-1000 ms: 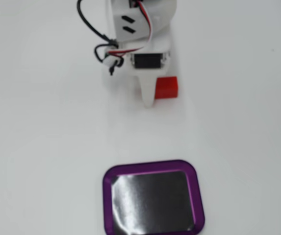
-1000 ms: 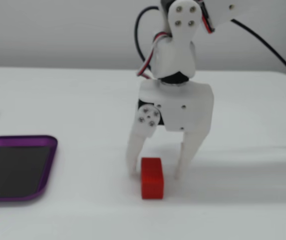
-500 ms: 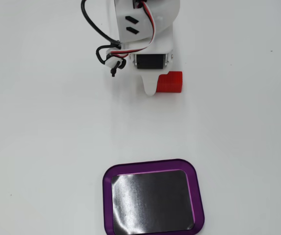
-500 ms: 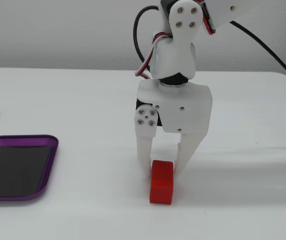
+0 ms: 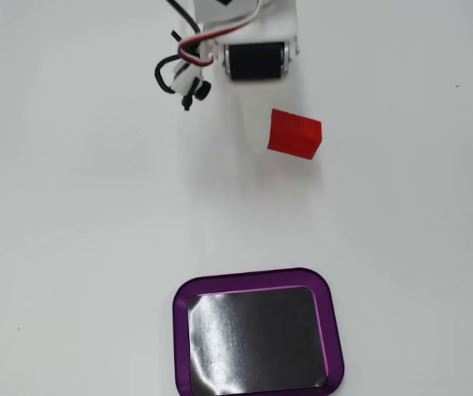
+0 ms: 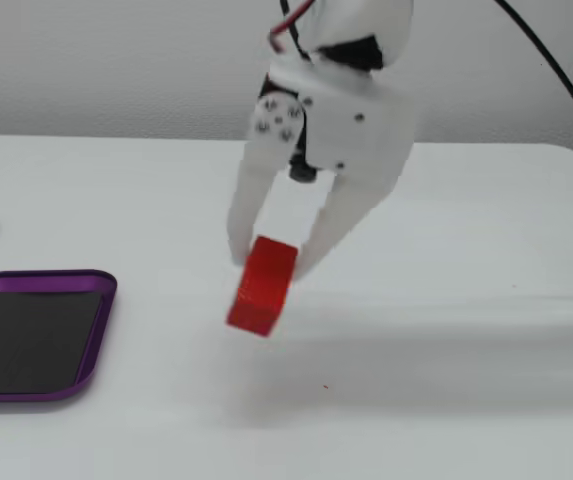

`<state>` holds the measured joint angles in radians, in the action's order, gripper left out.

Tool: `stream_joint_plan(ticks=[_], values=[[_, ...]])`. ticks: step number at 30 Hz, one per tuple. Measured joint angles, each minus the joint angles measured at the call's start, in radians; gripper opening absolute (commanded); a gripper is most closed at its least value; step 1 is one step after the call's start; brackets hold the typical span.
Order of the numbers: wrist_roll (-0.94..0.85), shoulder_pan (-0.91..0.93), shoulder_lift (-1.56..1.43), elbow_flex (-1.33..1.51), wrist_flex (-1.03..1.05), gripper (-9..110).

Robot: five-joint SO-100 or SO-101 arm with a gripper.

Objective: Pick up the cube and place it in the box.

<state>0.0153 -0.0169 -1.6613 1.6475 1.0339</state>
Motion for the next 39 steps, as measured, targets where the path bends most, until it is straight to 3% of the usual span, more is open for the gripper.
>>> stream_joint_plan(ticks=[8, 15, 24, 30, 39], values=[[-0.003, 0.067, -0.16, 0.0, -0.405, -1], [-0.003, 0.087, 0.08, -0.038, -0.606, -1], [-0.003, 0.1, 0.454, -0.341, -0.626, 0], [-0.003, 0.089, 0.538, -0.449, -0.561, 0], [-0.003, 0.092, 0.541, -0.456, -0.433, 16]])
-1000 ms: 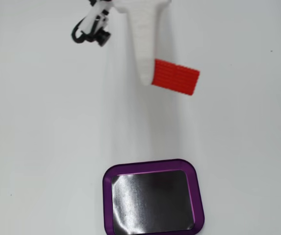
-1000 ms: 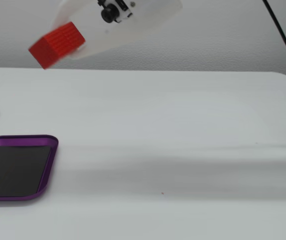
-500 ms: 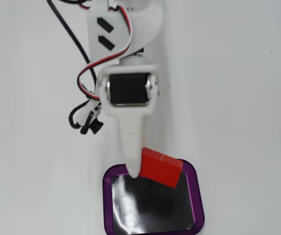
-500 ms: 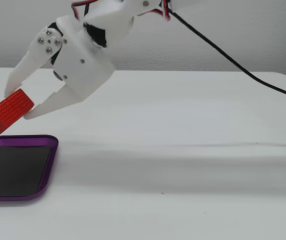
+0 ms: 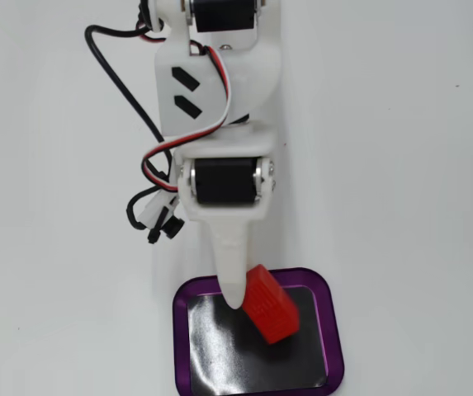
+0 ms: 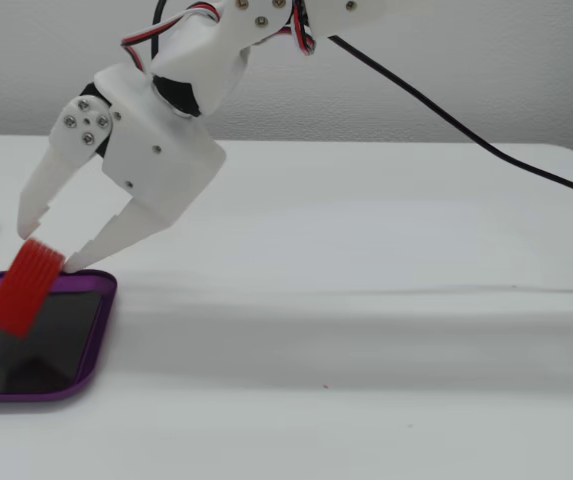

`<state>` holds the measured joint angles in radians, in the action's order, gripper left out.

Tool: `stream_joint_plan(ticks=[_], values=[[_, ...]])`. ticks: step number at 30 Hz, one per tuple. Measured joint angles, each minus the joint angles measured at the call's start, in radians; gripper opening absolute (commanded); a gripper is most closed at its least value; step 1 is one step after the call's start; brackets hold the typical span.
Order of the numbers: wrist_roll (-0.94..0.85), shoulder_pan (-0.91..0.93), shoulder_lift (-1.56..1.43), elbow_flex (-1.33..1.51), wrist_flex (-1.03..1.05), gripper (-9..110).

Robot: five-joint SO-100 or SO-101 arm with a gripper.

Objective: Pick up the cube and place it in the box.

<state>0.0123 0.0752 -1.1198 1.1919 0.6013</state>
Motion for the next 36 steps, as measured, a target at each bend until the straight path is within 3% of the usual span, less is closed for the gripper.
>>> stream_joint_plan(ticks=[10, 17, 24, 36], values=[[0.003, 0.005, 0.0, -0.055, 0.146, 19], [0.003, -0.012, -0.124, -0.166, 0.523, 31], [0.003, -0.005, -0.377, -0.17, 0.87, 33], [-0.08, -0.003, -0.91, 0.321, 0.968, 33]])
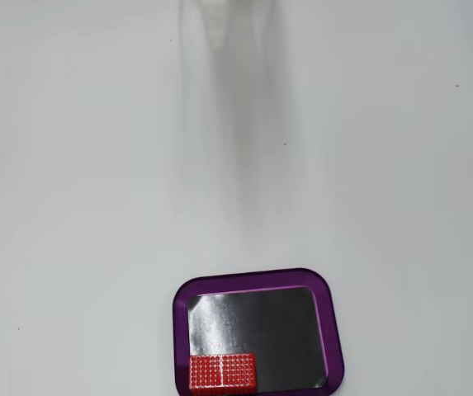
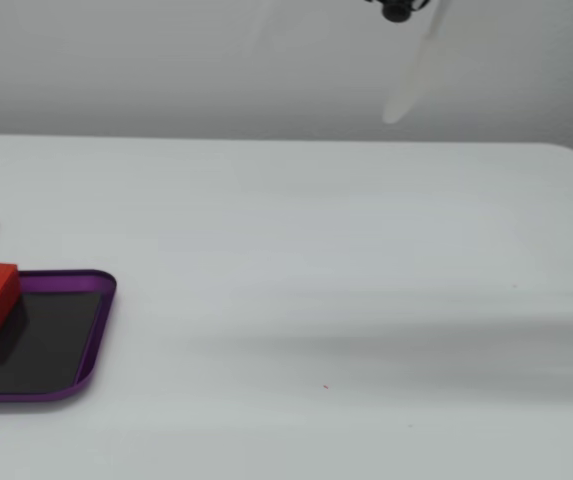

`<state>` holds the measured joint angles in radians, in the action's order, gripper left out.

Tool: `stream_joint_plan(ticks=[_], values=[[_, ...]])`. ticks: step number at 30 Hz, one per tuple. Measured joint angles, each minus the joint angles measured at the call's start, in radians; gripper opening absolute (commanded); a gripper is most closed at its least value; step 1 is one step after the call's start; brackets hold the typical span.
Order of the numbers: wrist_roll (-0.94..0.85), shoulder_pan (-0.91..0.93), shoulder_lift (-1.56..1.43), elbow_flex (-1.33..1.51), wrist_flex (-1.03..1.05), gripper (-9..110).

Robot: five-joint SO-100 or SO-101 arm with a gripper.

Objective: Pick up the cube and place it in the box.

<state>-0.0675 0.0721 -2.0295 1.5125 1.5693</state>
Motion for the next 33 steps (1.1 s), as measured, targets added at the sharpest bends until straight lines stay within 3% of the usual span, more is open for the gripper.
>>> stream_joint_plan(ticks=[15, 20, 33], values=[[-0.003, 0.012, -0.922, 0.976, -0.457, 33], [-0.003, 0.009, -1.246, 1.247, -0.526, 33], [0.104, 0.005, -1.318, 1.539, -0.466, 30]])
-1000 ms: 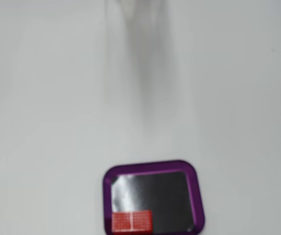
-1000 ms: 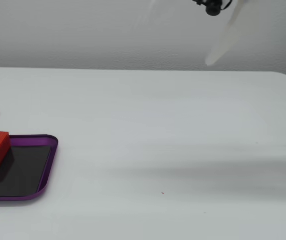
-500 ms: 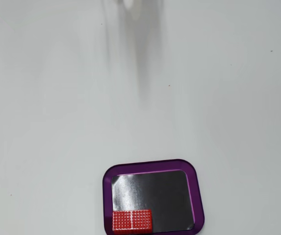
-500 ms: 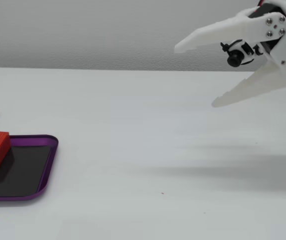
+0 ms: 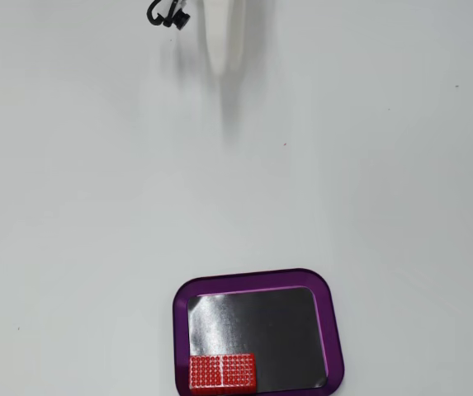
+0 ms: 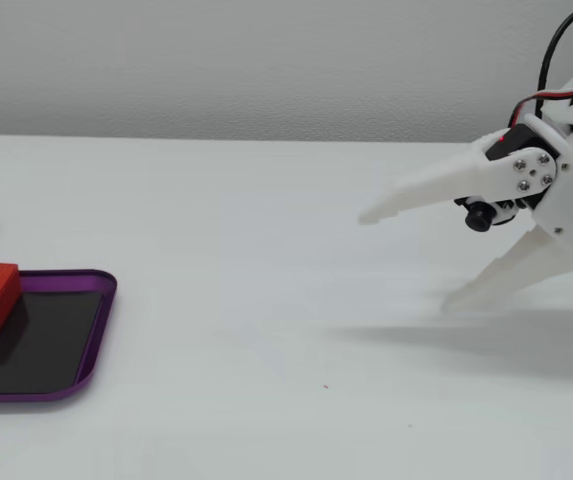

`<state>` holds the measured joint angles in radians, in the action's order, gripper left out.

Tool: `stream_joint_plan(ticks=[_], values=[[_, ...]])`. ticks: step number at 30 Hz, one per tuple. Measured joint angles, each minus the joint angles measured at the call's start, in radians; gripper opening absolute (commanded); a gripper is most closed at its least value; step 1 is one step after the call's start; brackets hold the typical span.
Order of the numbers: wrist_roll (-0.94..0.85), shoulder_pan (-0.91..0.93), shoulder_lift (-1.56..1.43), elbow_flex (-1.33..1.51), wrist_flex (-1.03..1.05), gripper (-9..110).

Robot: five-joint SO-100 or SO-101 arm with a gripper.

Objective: Pick up the cube and place it in the box.

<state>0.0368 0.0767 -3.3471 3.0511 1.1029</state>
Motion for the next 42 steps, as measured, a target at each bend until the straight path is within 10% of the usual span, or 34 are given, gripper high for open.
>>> stream_joint_plan(ticks=[10, 42], values=[[0.006, 0.032, 0.0, 0.02, 0.072, -1], [0.006, 0.032, 0.0, 0.02, 0.086, 0]])
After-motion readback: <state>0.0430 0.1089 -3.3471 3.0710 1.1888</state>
